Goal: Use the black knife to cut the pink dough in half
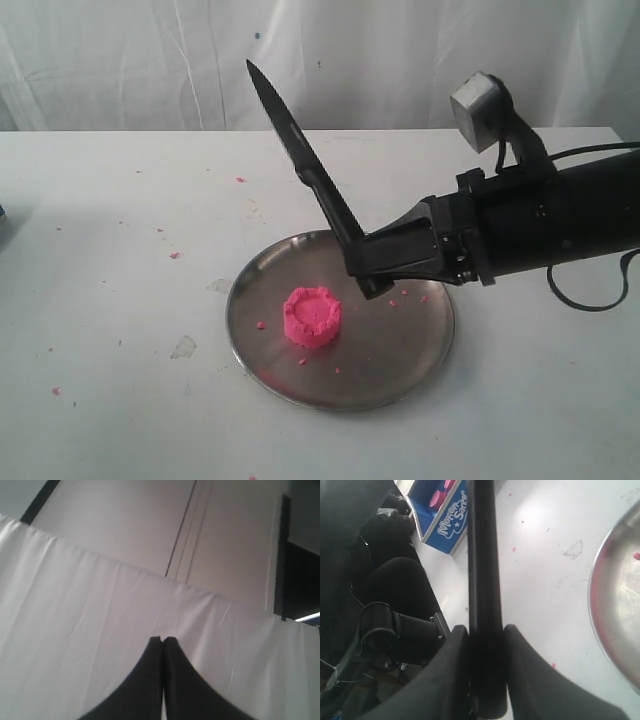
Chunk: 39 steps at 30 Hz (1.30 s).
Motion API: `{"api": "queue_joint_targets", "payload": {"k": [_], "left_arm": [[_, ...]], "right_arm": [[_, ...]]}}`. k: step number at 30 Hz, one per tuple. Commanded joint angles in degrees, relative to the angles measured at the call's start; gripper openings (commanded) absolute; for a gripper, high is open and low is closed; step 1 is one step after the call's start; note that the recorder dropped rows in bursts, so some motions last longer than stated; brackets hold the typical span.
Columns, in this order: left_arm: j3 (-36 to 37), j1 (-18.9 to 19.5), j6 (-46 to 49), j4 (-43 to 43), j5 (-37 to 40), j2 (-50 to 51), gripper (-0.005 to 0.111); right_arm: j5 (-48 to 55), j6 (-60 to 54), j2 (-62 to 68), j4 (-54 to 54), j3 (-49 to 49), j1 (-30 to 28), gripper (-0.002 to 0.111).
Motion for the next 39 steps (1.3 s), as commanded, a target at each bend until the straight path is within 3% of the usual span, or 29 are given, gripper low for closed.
{"api": "queue_joint_targets", "payload": {"k": [1, 3, 6, 8, 9, 11, 17, 23, 32, 39], "left_arm": [[-14.7, 0.1, -0.1, 35.6, 9.2, 15.9, 0.0], [-16.5, 0.1, -2.5, 51.3, 9.9, 28.9, 0.0], [-16.4, 0.1, -9.3, 57.7, 9.5, 47.1, 0.0], [-16.4, 0.1, -17.1, 63.9, 0.2, 57.5, 0.0], [-16.4, 0.0, -15.4, 69.0, -10.1, 62.9, 0.0], [-16.4, -1.8, -10.8, 69.7, -13.4, 67.0, 0.0], [-17.2, -11.1, 0.2, 65.4, -0.8, 76.3, 0.0], [-22.5, -17.8, 0.2, 67.5, 4.3, 84.0, 0.0], [-26.5, -19.9, 0.8, 70.5, -0.2, 96.0, 0.0], [-29.6, -19.9, 0.8, 71.1, 1.2, 101.4, 0.0]], "right_arm": [[-3.0, -1.0, -0.5, -0.6, 0.2, 0.1, 0.0], [-3.8, -1.0, -0.5, -0.8, 0.2, 0.1, 0.0], [-4.2, -1.0, -0.5, -2.9, 0.2, 0.1, 0.0], [-5.7, -1.0, -0.5, -5.7, 0.2, 0.1, 0.0], [-7.4, -1.0, -0.5, -7.8, 0.2, 0.1, 0.0], [-10.3, 0.4, -0.5, -9.8, 0.2, 0.1, 0.0], [-16.7, 3.7, -0.5, -15.1, 0.1, 0.1, 0.0], [-21.1, 10.7, -0.5, -24.9, -0.7, 0.1, 0.0], [-29.4, 32.4, -0.5, -48.4, -2.8, 4.3, 0.0], [-29.7, 35.5, -0.5, -51.0, -3.1, 9.8, 0.0]]}}
